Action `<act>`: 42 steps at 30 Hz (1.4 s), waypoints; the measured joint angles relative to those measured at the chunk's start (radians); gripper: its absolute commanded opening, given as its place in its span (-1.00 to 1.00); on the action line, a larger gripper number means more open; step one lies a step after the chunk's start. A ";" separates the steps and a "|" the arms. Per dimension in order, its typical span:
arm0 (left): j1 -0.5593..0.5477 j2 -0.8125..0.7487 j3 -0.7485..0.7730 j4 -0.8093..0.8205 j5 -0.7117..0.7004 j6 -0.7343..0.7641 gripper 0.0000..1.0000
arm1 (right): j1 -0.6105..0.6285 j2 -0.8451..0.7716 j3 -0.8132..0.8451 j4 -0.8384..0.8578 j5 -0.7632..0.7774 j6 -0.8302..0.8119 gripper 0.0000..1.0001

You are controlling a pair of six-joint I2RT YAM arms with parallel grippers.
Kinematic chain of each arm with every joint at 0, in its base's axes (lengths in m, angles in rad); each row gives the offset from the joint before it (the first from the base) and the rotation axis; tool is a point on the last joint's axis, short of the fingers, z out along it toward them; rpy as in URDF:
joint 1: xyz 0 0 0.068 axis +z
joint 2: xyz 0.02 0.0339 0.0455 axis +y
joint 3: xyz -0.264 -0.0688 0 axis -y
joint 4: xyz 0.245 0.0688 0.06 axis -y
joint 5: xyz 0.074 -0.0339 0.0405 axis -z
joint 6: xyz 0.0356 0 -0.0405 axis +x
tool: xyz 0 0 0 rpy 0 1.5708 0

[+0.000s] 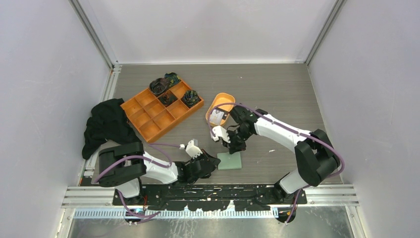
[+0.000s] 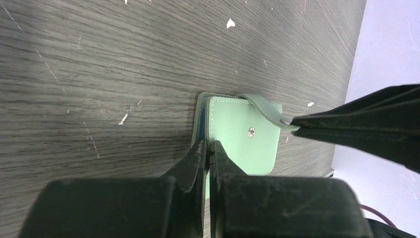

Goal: Put the credit cards into the card holder
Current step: Close the card holder at the center of the board.

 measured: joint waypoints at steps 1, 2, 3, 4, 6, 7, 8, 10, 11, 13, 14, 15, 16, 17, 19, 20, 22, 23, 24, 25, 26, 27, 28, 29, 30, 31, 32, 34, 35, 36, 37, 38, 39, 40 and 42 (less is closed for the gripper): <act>0.000 0.000 0.000 0.000 0.000 0.000 -1.00 | 0.003 -0.009 -0.013 0.002 0.002 -0.011 -0.98; 0.000 0.000 0.000 0.001 0.000 0.000 -1.00 | 0.007 -0.016 -0.024 0.004 0.003 -0.019 -0.99; 0.000 0.000 0.000 0.001 0.000 0.000 -1.00 | 0.013 -0.021 -0.036 0.010 0.007 -0.027 -0.98; 0.000 0.000 0.000 0.001 0.000 0.000 -1.00 | 0.021 -0.027 -0.050 0.017 0.013 -0.034 -0.99; 0.000 0.000 0.000 0.001 0.001 0.000 -1.00 | 0.035 -0.032 -0.069 0.030 0.025 -0.044 -0.99; 0.000 0.000 0.000 0.001 0.001 0.000 -1.00 | 0.043 -0.032 -0.076 0.037 0.032 -0.048 -0.98; 0.000 0.000 0.000 0.001 0.001 0.000 -1.00 | 0.050 -0.032 -0.081 0.042 0.038 -0.051 -0.98; 0.000 0.000 -0.001 0.002 0.002 0.000 -1.00 | 0.068 -0.032 -0.092 0.056 0.057 -0.055 -0.99; 0.000 0.000 -0.002 0.003 0.002 0.000 -1.00 | 0.078 -0.034 -0.097 0.065 0.069 -0.056 -0.99; 0.000 0.000 -0.003 0.006 0.003 0.000 -1.00 | 0.089 -0.041 -0.107 0.078 0.086 -0.058 -0.98; 0.000 0.000 -0.004 0.008 0.004 0.001 -1.00 | 0.093 -0.045 -0.111 0.083 0.094 -0.058 -0.99; 0.000 0.000 -0.004 0.008 0.004 0.000 -1.00 | 0.097 -0.050 -0.114 0.088 0.101 -0.059 -0.99; 0.000 0.000 -0.005 0.010 0.004 0.001 -1.00 | 0.100 -0.055 -0.117 0.093 0.106 -0.059 -0.99; 0.000 0.000 -0.005 0.010 0.004 0.001 -1.00 | 0.103 -0.059 -0.121 0.100 0.114 -0.060 -0.99; 0.000 0.000 -0.006 0.012 0.005 0.001 -1.00 | 0.109 -0.062 -0.124 0.107 0.124 -0.060 -0.98; 0.000 0.000 -0.006 0.013 0.005 0.001 -1.00 | 0.111 -0.062 -0.126 0.111 0.130 -0.060 -0.98; 0.000 0.000 -0.006 0.014 0.006 0.001 -1.00 | 0.116 -0.064 -0.129 0.117 0.139 -0.061 -0.99; 0.000 0.000 -0.007 0.015 0.006 0.001 -1.00 | 0.118 -0.065 -0.130 0.119 0.142 -0.061 -0.98; 0.000 0.000 -0.008 0.016 0.007 0.001 -1.00 | 0.121 -0.065 -0.131 0.121 0.145 -0.062 -0.99; 0.000 0.000 -0.008 0.017 0.007 0.001 -1.00 | 0.123 -0.064 -0.133 0.123 0.147 -0.063 -0.99; 0.000 0.000 -0.008 0.018 0.007 0.001 -1.00 | 0.126 -0.065 -0.134 0.124 0.150 -0.064 -0.98; 0.000 0.000 -0.008 0.018 0.007 0.001 -1.00 | 0.128 -0.065 -0.134 0.124 0.152 -0.066 -0.98; 0.000 0.000 -0.008 0.018 0.007 0.001 -1.00 | 0.130 -0.065 -0.134 0.124 0.154 -0.068 -0.98; 0.000 0.000 -0.008 0.018 0.007 0.001 -1.00 | 0.132 -0.065 -0.134 0.124 0.154 -0.069 -0.98; 0.000 0.000 -0.008 0.018 0.008 0.001 -1.00 | 0.135 -0.065 -0.134 0.124 0.157 -0.071 -0.98; 0.000 0.000 -0.009 0.019 0.008 0.001 -1.00 | 0.137 -0.065 -0.134 0.125 0.158 -0.073 -0.98; 0.000 0.000 -0.009 0.019 0.008 0.001 -1.00 | 0.141 -0.065 -0.134 0.126 0.160 -0.076 -0.98; 0.000 0.000 -0.010 0.020 0.008 0.001 -1.00 | 0.148 -0.065 -0.134 0.127 0.164 -0.080 -0.98; 0.000 0.000 -0.010 0.020 0.008 0.001 -1.00 | 0.153 -0.065 -0.134 0.127 0.166 -0.081 -0.98; 0.000 0.000 -0.010 0.021 0.008 0.001 -1.00 | 0.156 -0.065 -0.134 0.127 0.170 -0.083 -0.98; 0.000 0.000 -0.010 0.021 0.008 0.001 -1.00 | 0.158 -0.065 -0.134 0.127 0.173 -0.085 -0.98; 0.000 0.000 -0.010 0.021 0.008 0.001 -1.00 | 0.161 -0.065 -0.134 0.126 0.177 -0.087 -0.98; 0.000 0.000 -0.010 0.021 0.008 0.001 -1.00 | 0.166 -0.065 -0.135 0.127 0.183 -0.092 -0.98; 0.000 0.000 -0.010 0.021 0.008 0.001 -1.00 | 0.170 -0.066 -0.136 0.126 0.188 -0.097 -0.99; 0.000 0.000 -0.010 0.021 0.008 0.001 -1.00 | 0.177 -0.069 -0.138 0.126 0.198 -0.106 -0.99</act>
